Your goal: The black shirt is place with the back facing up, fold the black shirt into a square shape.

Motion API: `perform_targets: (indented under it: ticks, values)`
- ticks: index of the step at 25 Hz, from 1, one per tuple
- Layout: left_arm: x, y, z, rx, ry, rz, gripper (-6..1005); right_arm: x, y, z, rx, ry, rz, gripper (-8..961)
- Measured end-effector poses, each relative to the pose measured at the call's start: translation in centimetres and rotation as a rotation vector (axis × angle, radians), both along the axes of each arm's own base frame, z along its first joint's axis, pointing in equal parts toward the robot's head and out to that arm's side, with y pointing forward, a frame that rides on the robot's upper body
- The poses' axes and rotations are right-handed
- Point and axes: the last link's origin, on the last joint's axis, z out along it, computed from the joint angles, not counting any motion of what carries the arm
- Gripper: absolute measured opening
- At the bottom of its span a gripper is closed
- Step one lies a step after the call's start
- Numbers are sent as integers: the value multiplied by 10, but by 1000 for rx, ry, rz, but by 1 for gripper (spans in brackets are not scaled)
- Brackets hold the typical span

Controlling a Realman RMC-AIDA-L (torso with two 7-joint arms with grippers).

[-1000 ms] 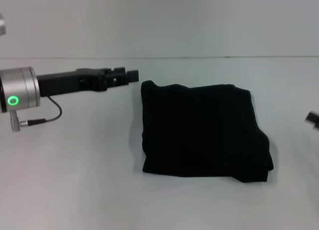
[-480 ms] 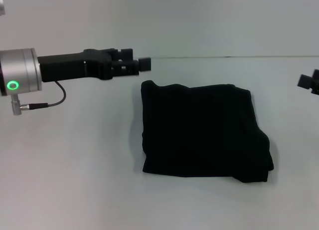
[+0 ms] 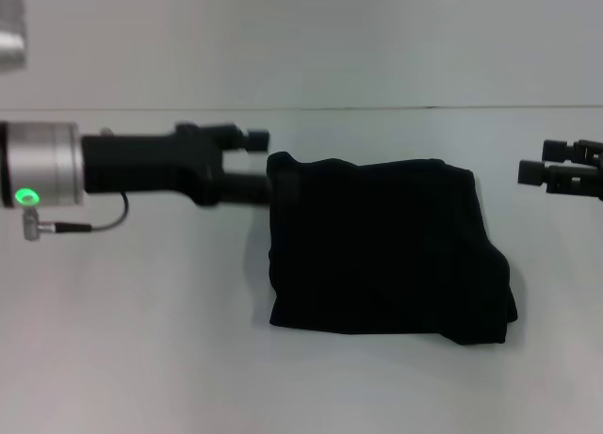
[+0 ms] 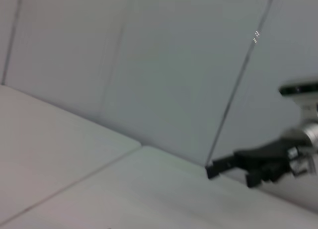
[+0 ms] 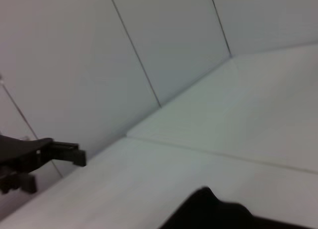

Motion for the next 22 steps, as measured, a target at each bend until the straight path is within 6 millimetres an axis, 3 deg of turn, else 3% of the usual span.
perform_targets:
  ticks: [4,22]
  values:
    - [2,-2,-11,-28,59,-41,878,1,1,6,8,-34,-36,925]
    - [4,-2,-12,-36,51,-46,874,10,1,14,36,-11,-103,923]
